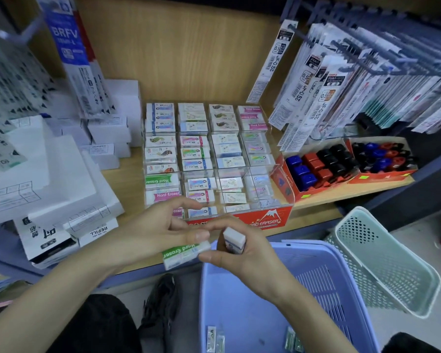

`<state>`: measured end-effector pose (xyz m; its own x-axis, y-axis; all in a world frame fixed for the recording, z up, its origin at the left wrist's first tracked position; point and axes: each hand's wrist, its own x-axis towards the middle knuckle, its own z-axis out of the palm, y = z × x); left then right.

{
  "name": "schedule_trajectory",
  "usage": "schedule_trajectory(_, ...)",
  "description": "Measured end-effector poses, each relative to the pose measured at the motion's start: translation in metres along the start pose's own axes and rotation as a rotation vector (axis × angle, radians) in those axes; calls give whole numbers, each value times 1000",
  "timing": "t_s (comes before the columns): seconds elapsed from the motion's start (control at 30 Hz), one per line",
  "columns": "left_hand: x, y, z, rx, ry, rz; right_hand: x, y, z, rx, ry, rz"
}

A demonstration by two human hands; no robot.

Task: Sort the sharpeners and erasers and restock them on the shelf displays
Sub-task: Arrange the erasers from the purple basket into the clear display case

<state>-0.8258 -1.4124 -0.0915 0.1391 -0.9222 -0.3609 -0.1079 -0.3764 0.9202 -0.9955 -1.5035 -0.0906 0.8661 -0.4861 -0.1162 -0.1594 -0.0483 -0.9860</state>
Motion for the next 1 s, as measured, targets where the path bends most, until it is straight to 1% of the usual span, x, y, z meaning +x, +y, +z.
schedule_trajectory(0.07,-14,2,-6,53,99,9,6,1,7,9,3,11)
schedule_trajectory(0.1,-20,3,-9,40,179,17,10,3,9,19,30,14)
schedule_trajectory(0.17,-29,1,-18,25,373,63,22,5,13,60,133,12)
schedule_trajectory(0.2,-30,-2,-22,67,494,96,29,5,14,72,193,13)
schedule_trajectory(0.27,-29,-6,-28,266,717,144,48,6,19,55,289,28)
schedule_trajectory(0.33,-21,-11,-29,452,813,161,67,9,27,-28,336,37)
schedule_trajectory(0.4,-11,-16,-26,544,816,133,84,15,36,-230,369,2)
schedule_trajectory(0.47,-2,-21,-24,595,785,126,94,20,42,-455,376,-59)
schedule_trajectory(0.5,2,-23,-24,618,768,131,97,21,44,-520,372,-74)
schedule_trajectory(0.63,8,-30,-22,639,749,111,100,25,47,-585,382,-82)
schedule_trajectory(0.77,8,-28,-23,647,785,106,96,24,51,-511,390,-65)
schedule_trajectory(0.83,8,-25,-24,645,810,133,85,20,46,-336,365,-25)
schedule_trajectory(0.93,5,-18,-22,604,806,215,64,12,30,26,218,67)
schedule_trajectory(1.0,4,-12,-17,526,766,250,54,11,17,90,180,85)
